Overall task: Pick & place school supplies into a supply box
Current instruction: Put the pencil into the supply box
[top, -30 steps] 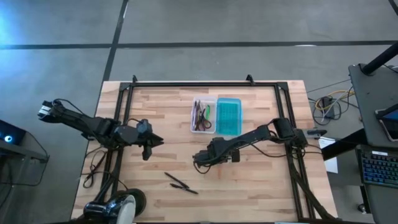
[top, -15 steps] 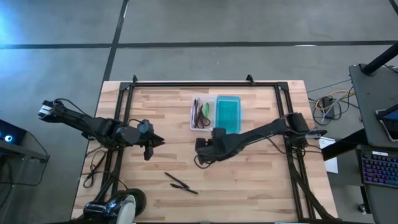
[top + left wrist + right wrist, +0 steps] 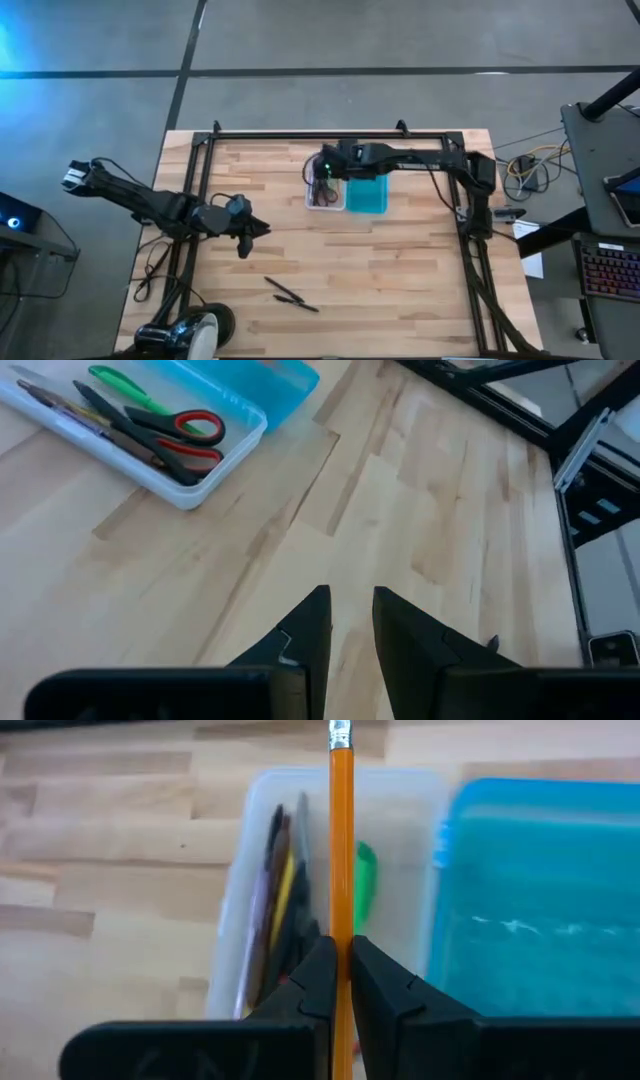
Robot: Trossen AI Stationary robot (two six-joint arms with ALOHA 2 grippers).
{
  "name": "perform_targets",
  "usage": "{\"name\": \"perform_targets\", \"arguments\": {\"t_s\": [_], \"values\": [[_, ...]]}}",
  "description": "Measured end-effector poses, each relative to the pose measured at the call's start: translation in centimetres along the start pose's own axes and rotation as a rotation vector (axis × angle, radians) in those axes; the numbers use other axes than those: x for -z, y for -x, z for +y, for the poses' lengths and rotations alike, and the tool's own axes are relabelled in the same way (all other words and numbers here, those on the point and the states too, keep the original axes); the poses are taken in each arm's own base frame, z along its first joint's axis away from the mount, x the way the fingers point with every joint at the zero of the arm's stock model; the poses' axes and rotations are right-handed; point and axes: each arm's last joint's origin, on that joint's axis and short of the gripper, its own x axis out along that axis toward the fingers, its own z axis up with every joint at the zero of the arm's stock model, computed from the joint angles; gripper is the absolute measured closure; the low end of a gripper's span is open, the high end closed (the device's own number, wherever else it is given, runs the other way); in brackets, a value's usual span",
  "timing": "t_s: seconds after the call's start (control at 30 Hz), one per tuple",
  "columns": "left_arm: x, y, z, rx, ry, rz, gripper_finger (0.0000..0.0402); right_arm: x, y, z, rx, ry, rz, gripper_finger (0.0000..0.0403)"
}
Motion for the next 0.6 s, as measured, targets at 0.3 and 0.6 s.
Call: {"name": "perform_targets", "arguments": {"t_s": [0.3,0.6], "values": [[0.3,-1.0,0.1,-0.085,0.119,-0.007,0.0340,-1.2,-7.3,-0.4,0.005,0.165,0.124,0.0390],[0.5,-1.7,0.2,-0.151,0.223,-0.035,0.0340,-1.0,-9.1,0.1,-0.044,0.421,0.158,0.0390]]}}
